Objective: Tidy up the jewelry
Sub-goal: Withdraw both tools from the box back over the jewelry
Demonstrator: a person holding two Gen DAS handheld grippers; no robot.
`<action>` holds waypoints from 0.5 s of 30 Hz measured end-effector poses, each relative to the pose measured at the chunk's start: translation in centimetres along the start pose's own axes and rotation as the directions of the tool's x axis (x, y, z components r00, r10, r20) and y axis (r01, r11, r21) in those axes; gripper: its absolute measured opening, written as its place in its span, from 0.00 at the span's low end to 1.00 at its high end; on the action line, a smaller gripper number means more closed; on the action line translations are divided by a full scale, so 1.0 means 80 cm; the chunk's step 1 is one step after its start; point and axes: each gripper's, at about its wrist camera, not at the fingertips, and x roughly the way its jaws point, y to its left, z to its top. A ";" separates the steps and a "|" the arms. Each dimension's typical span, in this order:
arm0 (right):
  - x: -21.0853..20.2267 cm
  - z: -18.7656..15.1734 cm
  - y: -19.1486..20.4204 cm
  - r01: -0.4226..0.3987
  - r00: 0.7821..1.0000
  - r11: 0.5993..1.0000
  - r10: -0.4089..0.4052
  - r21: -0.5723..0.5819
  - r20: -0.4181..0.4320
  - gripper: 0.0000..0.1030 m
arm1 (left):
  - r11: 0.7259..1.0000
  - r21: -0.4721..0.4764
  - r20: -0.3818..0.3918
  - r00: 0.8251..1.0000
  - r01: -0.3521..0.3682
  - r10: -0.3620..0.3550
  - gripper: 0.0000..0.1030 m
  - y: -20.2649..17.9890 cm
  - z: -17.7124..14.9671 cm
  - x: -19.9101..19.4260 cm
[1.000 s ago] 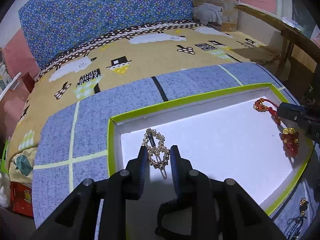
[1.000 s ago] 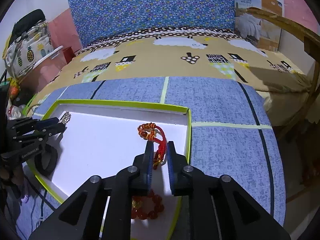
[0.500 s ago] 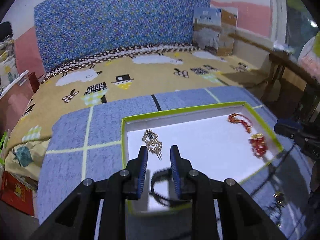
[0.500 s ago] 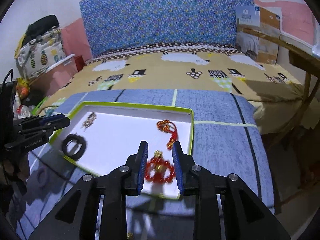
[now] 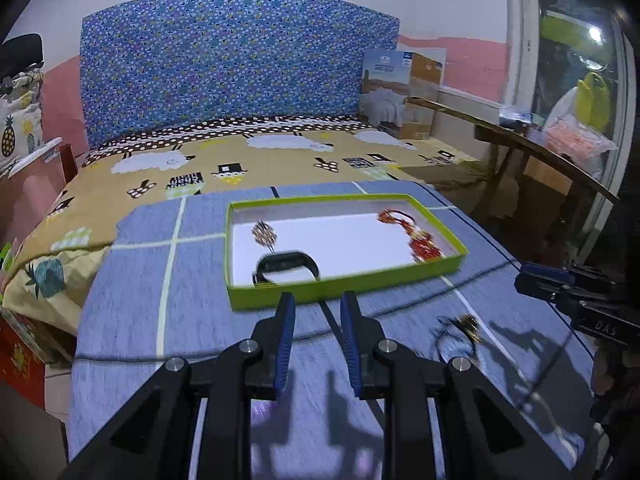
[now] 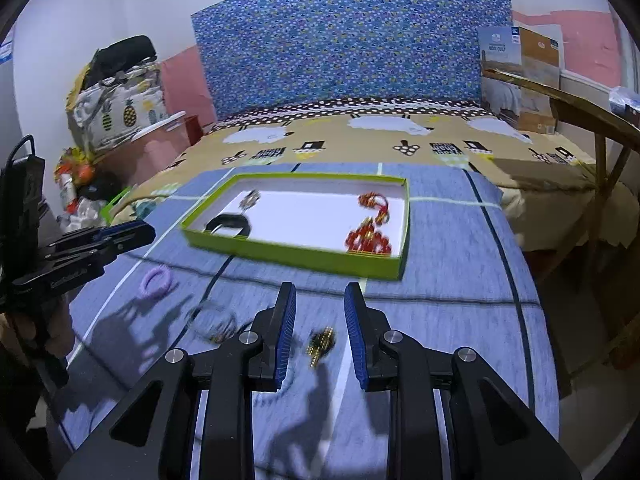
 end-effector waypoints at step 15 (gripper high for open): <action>-0.050 -0.066 0.031 -0.032 0.999 0.999 0.032 0.006 -0.014 0.25 | 1.000 0.004 -0.002 1.000 0.031 -0.031 0.24 -0.023 -0.059 -0.061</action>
